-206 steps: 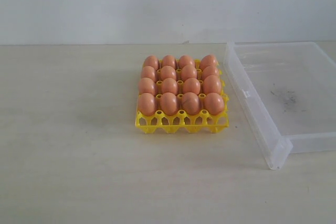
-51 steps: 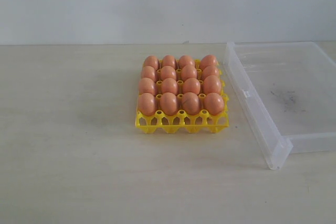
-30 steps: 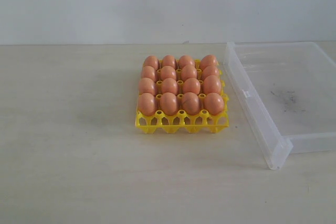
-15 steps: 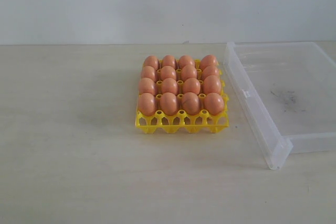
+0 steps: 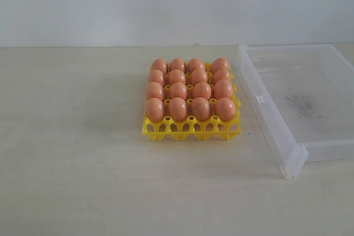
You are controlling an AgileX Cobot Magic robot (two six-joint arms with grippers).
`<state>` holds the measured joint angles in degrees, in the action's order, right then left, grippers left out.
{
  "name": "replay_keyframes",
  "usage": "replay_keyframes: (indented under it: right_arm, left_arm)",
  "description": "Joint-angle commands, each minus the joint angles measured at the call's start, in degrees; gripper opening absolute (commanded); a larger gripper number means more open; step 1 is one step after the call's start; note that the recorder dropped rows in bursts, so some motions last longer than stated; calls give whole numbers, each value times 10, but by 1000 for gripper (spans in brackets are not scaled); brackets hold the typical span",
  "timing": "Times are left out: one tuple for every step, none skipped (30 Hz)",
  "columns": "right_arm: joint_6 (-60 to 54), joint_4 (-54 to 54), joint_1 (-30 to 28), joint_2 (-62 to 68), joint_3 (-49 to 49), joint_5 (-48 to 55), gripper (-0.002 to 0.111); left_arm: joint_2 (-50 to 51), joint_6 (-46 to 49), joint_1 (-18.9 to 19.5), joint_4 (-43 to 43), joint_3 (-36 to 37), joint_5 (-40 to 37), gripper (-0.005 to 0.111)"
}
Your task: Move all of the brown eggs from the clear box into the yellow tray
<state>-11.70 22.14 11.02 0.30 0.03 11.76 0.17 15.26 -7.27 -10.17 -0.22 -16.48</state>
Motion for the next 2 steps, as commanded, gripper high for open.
replay_keyframes:
  right_arm:
    - [0, 1, -1, -3, 0, 0, 0]
    - [0, 1, -1, -3, 0, 0, 0]
  left_arm:
    - [-2, 3, 1, 1, 2, 1, 4]
    - [-2, 3, 1, 1, 2, 1, 4]
